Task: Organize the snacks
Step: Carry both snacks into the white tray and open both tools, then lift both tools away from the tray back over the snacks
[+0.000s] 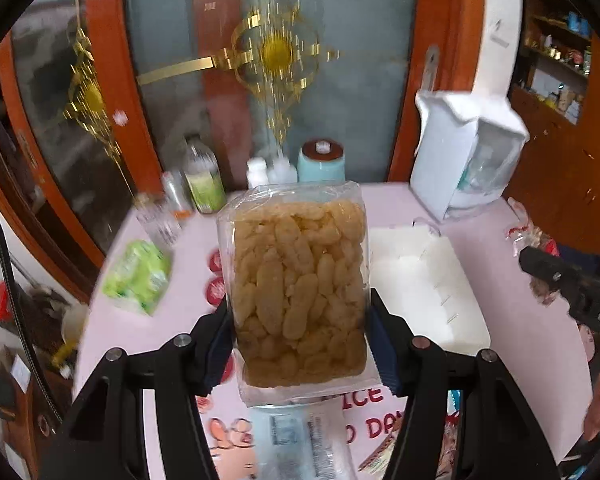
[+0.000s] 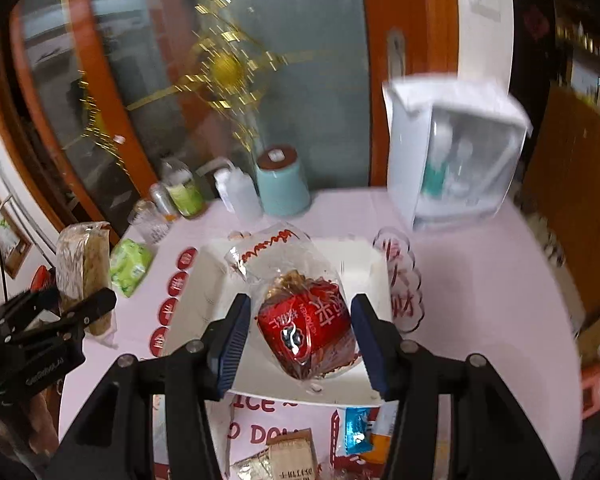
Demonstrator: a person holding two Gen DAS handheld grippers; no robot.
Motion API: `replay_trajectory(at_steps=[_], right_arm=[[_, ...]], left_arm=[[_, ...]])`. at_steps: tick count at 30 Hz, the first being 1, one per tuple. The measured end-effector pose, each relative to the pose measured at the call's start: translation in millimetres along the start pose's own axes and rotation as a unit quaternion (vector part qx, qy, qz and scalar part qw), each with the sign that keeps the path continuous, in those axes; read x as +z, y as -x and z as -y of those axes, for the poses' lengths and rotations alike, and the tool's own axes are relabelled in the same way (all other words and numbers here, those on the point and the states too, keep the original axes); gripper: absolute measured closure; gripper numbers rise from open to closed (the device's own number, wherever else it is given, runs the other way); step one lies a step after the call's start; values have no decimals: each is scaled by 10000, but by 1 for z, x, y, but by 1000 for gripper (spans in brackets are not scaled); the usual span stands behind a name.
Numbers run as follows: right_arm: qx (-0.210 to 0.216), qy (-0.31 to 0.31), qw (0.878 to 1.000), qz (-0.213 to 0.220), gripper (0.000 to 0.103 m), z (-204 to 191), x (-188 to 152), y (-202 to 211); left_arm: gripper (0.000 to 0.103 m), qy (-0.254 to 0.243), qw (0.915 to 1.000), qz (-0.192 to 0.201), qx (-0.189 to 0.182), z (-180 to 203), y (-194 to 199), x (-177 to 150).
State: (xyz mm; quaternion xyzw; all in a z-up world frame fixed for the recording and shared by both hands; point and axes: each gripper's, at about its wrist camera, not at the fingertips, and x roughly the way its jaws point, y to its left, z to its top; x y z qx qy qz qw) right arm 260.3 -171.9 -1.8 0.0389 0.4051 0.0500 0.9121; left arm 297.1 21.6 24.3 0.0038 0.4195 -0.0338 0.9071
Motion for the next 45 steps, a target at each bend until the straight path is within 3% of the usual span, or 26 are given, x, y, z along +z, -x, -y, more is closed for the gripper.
replay_trajectory(at_steps=[5,12,13,15,16,18,19,32,45], right_arm=[[15,-257,9978,-603,51,23,-17,-79],[-30,-664,9902,-1230,46,43,-41,-149],[-46,-712,9894,-1264,42,45,-43,-153],[49,-867,9881,-1271,39,49,-48,-160],[102,-921,9883,-1213,32,50,-49,-160],[64,-925,9902,-1041,13,50,-47,-155],[28,-893,9915,-950,9,49,-46,-152],[84,-598,9953,-753,9,20,-51,-112],[-341,-293,9982,-386,9,-6,-73,-41]], left_arm=[[44,174,9982,-577,-4,11,-68,-11],[42,100,9933,-1147,107,24,-138,-32],[36,80,9927,-1200,123,25,-145,-35],[7,72,9921,-1251,103,25,-153,-38],[0,56,9927,-1202,102,25,-154,-38],[0,-13,9943,-1050,160,26,-152,-39],[0,-34,9947,-1016,177,27,-151,-39],[0,121,9968,-764,-188,25,-103,-41],[0,-22,9999,-50,-129,20,-11,-57]])
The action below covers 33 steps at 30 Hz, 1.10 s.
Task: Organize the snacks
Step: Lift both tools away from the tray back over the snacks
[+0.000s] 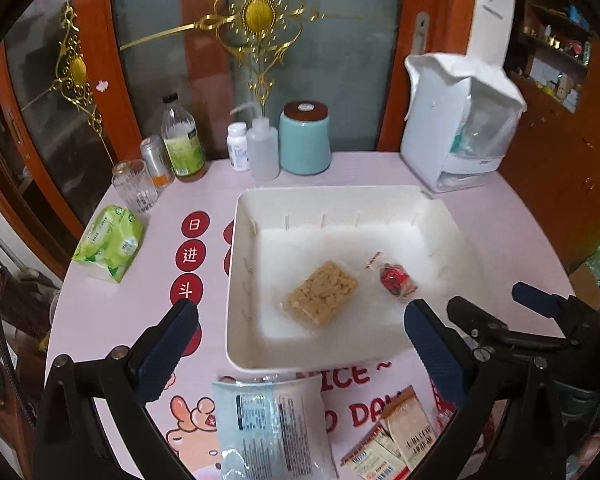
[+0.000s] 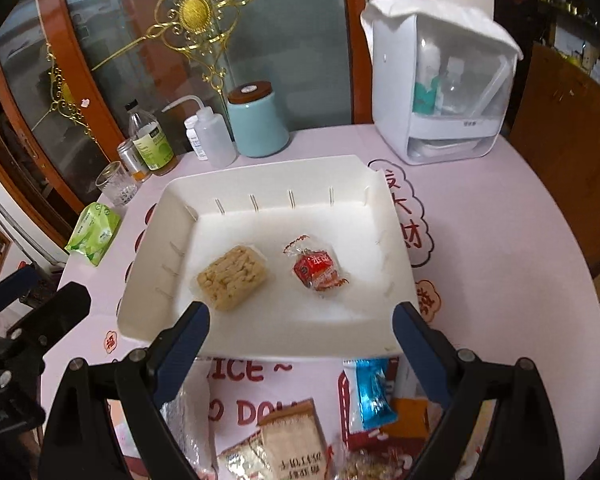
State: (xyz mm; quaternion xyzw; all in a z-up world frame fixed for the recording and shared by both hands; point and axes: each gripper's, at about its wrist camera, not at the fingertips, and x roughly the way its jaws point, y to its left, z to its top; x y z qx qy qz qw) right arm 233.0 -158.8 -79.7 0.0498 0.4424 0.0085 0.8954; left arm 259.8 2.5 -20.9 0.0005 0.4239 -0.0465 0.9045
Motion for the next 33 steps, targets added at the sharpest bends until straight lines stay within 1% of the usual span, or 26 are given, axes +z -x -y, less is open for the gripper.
replay_trajectory(at_steps=[4,7,11,17,20,23,26,29,31,33], right_arm=[[-90,66,9998,149,9,-6,-7,26],[-111,106,9995,264,9,-11,-12,46],[-152,148,9988,437,9,-17,-21,74],[-354,247,9969,656,9,-28,-39,111],[-467,291,9958,726,9,-32,-50,127],[-504,288,9950,817,9,-36,-64,143],[-547,240,9942,890,9,-38,-77,155],[-744,87,9919,1021,9,-36,-91,168],[-750,-109,9915,1059,9,-29,-100,173],[-632,-307,9924,1013,10,-21,-110,177]], left_arm=[[0,-39,9997,211,-148,-1,34,-7],[0,-112,9993,324,-176,-1,57,-13],[0,-204,9992,295,-198,-3,80,-23],[0,-150,9987,344,-347,-15,110,-42],[0,-184,9986,391,-290,-19,123,-52],[0,-183,9983,429,-335,-25,135,-62],[0,-229,9978,435,-447,-29,145,-72],[0,-293,9970,432,-577,-31,151,-82],[0,-337,9965,426,-629,-31,154,-89],[0,-405,9962,389,-659,-29,155,-94]])
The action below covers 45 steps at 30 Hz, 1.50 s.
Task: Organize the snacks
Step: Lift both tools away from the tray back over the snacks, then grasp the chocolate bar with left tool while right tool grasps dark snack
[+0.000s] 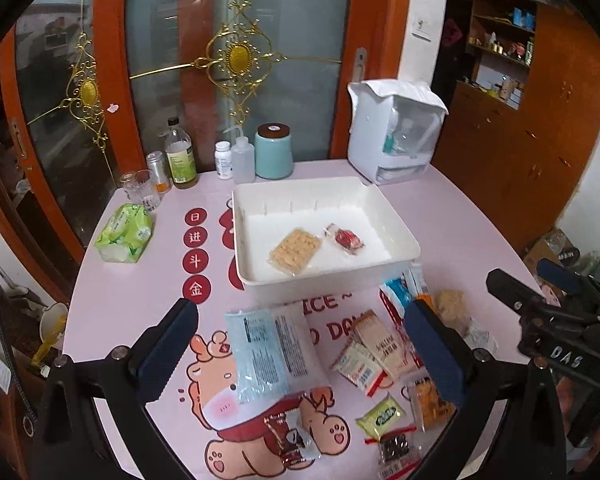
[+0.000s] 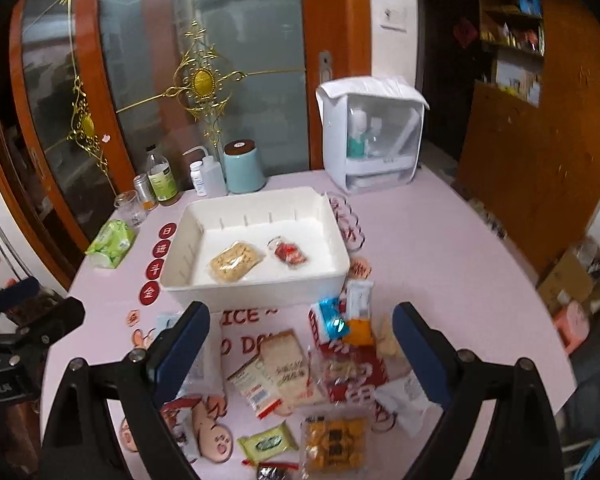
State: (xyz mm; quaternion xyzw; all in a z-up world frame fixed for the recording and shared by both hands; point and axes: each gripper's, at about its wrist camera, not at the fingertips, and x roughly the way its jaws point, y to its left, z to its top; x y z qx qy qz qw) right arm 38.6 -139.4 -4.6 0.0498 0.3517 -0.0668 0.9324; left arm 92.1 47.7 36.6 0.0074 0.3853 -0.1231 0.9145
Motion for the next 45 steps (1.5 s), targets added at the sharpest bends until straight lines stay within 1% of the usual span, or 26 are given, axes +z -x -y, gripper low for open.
replay_trajectory(at_steps=[3,6,7,12,15,20,23,25,26,29,31,34,39,42,45], right_arm=[[-29,-154,9999,-51,10,10,-15,6],[-54,-141,9998,-119,12,14,-31,11],[-59,-109,9998,-139,12,13,-36,12],[-30,57,9995,-323,13,11,-65,17],[95,89,9988,-470,13,10,-81,17],[209,229,9962,-813,13,6,-112,5],[176,381,9936,-1049,13,5,-133,-8],[290,362,9906,-1286,13,7,-148,-19],[392,303,9878,-1475,13,8,-157,-27],[501,274,9817,-1818,15,7,-176,-45],[541,325,9776,-2008,20,3,-186,-56],[650,318,9701,-2317,20,1,-203,-73],[763,209,9643,-2529,21,1,-216,-90],[834,116,9620,-2596,21,1,-219,-98],[869,100,9600,-2659,21,-2,-221,-108]], left_arm=[[0,-49,9999,-110,-125,2,0,-9],[0,57,9991,-261,-324,-1,-2,-16],[0,68,9989,-318,-340,-2,-3,-20],[0,-138,9987,-495,-74,2,-13,-38],[0,-207,9974,-688,-77,3,-22,-52],[0,-227,9927,-1183,-92,1,-44,-82],[0,-249,9888,-1471,-3,-3,-57,-102],[0,-219,9853,-1695,33,-8,-67,-116],[0,-203,9833,-1807,46,-11,-72,-122],[0,-112,9763,-2160,93,-22,-88,-143],[0,-17,9714,-2371,79,-28,-98,-155],[0,172,9630,-2689,43,-36,-113,-171],[0,419,9533,-2989,-137,-37,-132,-188],[0,493,9512,-3042,-184,-33,-144,-191],[0,552,9494,-3087,-141,-30,-157,-194]])
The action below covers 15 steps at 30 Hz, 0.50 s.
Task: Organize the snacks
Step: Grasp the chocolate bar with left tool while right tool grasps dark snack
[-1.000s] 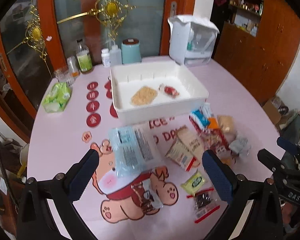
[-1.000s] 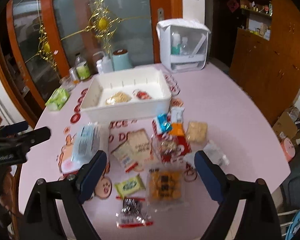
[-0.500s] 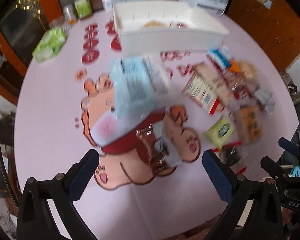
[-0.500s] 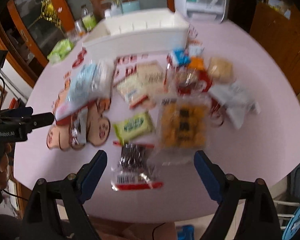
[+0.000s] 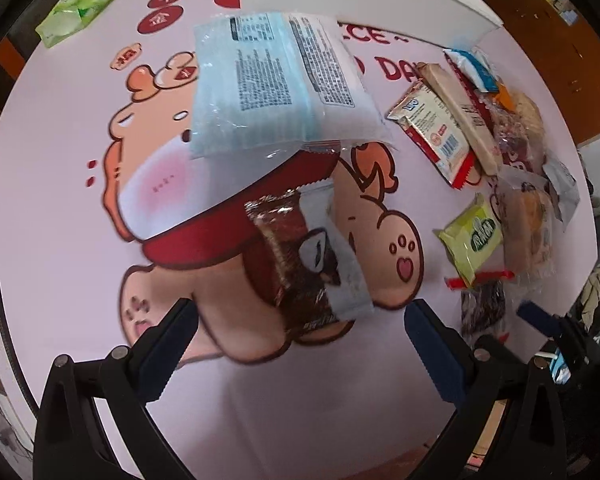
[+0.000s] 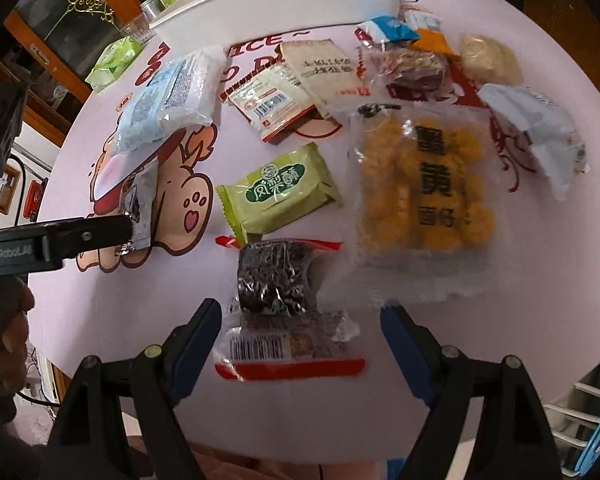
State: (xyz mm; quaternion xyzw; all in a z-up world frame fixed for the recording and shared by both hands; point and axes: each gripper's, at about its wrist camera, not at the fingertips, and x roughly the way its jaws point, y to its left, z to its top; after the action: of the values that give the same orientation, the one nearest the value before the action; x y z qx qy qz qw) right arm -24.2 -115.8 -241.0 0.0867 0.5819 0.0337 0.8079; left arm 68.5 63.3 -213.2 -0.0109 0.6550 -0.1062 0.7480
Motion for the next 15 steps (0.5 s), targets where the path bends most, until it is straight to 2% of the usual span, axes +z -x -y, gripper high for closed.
replay_trajectory(at_steps=[4,12,14,15], right_arm=[[-118,115,9998,81,21,-6,6,-5],[-565,486,9970,185,24,-24,5,-12],[-536,532,9969,199,27,-24,4,-11],[-531,561,9968,198,31,-25,4,-10]], left_arm=[[0,305,9995,-66,24,0,-14,7],[4,758,9963,93,389,-5,-24,9],[8,799,9955,125,486,-5,-25,8],[14,788,9951,160,583,-2,-26,8]])
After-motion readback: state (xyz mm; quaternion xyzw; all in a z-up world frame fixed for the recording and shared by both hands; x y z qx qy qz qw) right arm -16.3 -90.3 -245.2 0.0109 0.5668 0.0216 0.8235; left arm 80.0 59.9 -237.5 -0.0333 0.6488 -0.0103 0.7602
